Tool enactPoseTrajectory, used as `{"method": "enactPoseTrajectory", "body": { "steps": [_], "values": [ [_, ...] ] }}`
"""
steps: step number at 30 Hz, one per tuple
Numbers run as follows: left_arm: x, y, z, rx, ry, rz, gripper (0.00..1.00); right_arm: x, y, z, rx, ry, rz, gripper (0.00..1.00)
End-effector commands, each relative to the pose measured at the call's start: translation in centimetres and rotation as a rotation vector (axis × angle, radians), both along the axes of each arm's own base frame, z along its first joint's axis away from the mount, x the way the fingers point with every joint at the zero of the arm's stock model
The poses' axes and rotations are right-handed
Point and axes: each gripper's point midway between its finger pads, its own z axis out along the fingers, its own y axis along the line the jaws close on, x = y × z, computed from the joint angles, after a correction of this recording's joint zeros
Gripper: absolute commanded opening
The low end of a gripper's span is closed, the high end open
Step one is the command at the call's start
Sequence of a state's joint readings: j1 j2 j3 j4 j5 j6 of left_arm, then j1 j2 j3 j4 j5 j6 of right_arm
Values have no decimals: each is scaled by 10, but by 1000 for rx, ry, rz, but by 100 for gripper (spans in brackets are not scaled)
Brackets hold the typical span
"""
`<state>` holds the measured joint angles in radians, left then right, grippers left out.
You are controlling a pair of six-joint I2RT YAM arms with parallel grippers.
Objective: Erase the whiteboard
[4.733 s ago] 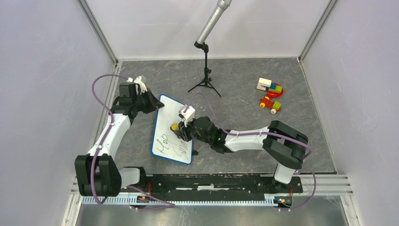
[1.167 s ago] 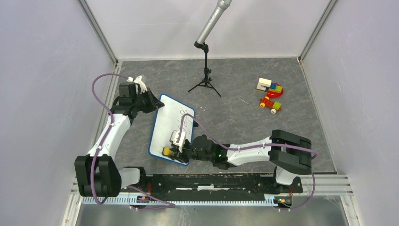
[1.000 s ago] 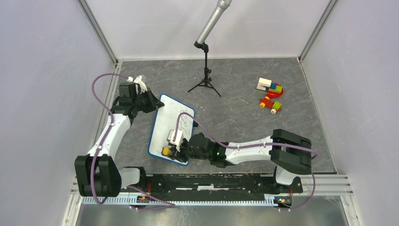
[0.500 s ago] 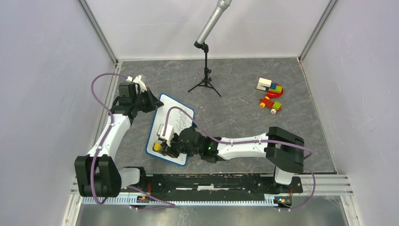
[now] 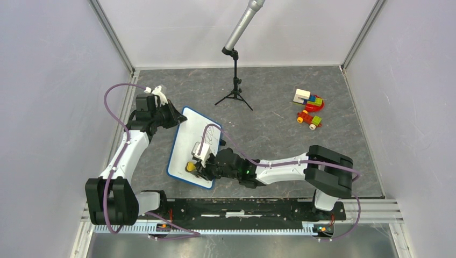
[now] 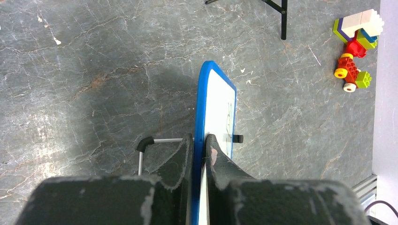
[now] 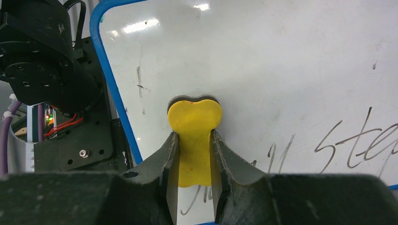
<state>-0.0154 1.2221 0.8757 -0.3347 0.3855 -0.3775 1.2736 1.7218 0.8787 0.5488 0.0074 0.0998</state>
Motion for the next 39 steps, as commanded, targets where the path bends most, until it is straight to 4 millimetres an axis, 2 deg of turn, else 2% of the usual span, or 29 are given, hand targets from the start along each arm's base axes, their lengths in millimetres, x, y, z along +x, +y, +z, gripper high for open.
{"method": "enactPoseTrajectory", "body": {
  "steps": [1,6,8,11,15,19,21,23,25,27,32,36,39],
  "values": [
    [-8,5,-11,30,47,51,2,4,-2,-13,-114,-12,-15,16],
    [-7,7,-10,31,49,71,2,-8,42,26,-50,-47,62,16],
    [-7,7,-10,28,49,74,2,-8,54,35,-40,-56,71,16],
    [-7,7,-11,25,54,74,2,-7,56,34,-38,-61,70,16],
    [-7,8,-13,27,60,81,2,-10,36,8,-93,-33,54,16],
    [-6,7,-13,26,63,78,2,-11,-5,-26,-158,-11,-5,16],
    [-7,7,-12,28,61,78,2,-9,-19,-33,-185,-17,-36,16],
    [-7,8,-12,32,56,79,2,-3,-23,-32,-201,-36,-63,16],
    [-8,9,-13,46,52,84,2,-2,-11,-18,-202,-63,-55,16],
    [-9,11,-14,62,53,84,2,-4,11,8,-172,-100,-39,16],
    [-7,12,-10,65,44,98,2,-10,56,45,-116,-123,49,16],
    [-7,14,-11,74,42,108,2,-16,61,54,-91,-130,61,16],
    [-7,14,-11,72,43,108,2,-25,54,44,-94,-115,72,16]
  ]
}}
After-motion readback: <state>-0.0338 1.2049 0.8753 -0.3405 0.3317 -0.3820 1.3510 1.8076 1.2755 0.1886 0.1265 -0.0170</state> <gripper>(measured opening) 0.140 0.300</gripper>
